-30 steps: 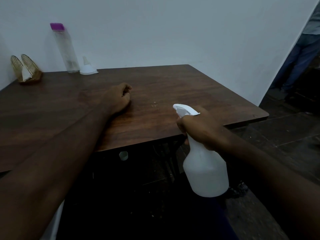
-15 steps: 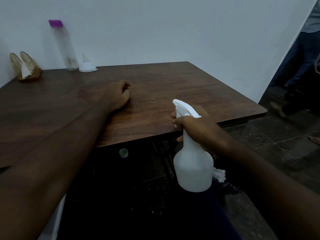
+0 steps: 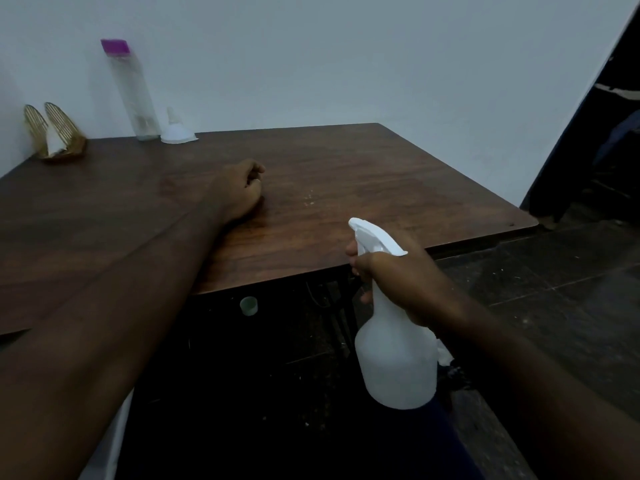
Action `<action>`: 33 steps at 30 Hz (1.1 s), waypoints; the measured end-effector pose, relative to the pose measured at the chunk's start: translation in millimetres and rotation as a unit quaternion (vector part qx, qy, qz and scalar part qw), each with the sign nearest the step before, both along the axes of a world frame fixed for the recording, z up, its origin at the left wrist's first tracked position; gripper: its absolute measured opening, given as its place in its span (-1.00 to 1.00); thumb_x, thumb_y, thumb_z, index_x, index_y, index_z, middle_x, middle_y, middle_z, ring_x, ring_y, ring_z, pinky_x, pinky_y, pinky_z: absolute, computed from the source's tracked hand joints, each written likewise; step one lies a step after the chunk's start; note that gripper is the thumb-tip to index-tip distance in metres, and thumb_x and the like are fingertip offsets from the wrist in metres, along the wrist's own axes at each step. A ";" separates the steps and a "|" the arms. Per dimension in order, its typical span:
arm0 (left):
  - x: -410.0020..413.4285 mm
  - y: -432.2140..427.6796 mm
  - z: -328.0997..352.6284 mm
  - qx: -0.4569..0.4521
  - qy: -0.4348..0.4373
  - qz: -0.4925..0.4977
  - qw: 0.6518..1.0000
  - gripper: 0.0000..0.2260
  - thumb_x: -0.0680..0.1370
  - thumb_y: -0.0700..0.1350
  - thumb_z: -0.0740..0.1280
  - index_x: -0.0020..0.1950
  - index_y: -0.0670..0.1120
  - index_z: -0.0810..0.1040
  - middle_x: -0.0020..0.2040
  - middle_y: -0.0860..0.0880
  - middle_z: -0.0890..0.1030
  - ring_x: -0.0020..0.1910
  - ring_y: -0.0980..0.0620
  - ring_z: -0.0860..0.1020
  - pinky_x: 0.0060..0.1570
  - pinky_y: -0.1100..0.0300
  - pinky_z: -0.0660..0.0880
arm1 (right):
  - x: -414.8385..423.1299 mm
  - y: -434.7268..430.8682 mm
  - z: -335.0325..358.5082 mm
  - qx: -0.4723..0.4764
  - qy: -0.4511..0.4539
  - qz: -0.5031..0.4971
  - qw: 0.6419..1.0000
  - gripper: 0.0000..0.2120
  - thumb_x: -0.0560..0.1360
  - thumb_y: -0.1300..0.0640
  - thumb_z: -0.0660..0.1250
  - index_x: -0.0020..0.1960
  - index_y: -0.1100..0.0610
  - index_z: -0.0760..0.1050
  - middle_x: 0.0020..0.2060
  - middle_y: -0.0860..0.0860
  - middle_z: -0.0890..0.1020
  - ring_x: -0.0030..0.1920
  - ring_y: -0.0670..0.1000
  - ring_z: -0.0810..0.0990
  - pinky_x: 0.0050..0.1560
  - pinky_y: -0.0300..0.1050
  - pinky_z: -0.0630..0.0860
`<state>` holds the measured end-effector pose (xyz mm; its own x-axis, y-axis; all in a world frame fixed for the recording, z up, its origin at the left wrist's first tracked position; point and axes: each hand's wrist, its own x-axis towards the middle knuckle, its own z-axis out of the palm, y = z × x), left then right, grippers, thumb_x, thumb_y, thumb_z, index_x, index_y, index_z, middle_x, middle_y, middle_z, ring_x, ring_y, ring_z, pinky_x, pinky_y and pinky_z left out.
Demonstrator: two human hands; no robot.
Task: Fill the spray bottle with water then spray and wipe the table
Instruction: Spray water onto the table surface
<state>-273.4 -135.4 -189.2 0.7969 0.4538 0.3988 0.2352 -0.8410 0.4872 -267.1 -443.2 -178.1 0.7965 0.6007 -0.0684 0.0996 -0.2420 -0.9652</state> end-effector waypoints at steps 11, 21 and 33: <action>4.8 4.8 -2.0 -0.009 -0.006 -0.007 1.000 -0.71 0.59 -0.19 0.20 0.30 -0.14 0.49 0.15 -0.08 0.59 0.05 0.01 0.52 0.02 0.22 0.33 | 2.7 2.9 -5.2 0.011 0.012 -0.016 1.000 -0.76 0.43 0.31 0.30 0.06 0.14 0.58 -0.12 0.11 0.59 -0.24 0.02 0.56 -0.39 -0.16 0.55; 2.5 7.3 -5.4 -0.001 -0.010 -0.010 1.000 -0.71 0.58 -0.21 0.20 0.29 -0.14 0.50 0.12 -0.08 0.61 0.03 -0.02 0.54 -0.01 0.23 0.33 | -0.4 7.8 -3.7 0.007 0.007 -0.007 1.000 -0.76 0.40 0.32 0.28 -0.03 0.07 0.59 -0.19 0.08 0.57 -0.28 0.03 0.55 -0.37 -0.11 0.56; 0.9 9.6 -6.7 0.007 -0.002 -0.004 1.000 -0.71 0.59 -0.18 0.19 0.30 -0.11 0.50 0.12 -0.05 0.60 0.01 0.03 0.50 -0.02 0.22 0.33 | -0.7 11.0 -5.1 -0.005 0.015 -0.017 1.000 -0.78 0.43 0.30 0.29 -0.04 0.01 0.51 -0.17 0.11 0.56 -0.32 0.03 0.55 -0.37 -0.11 0.54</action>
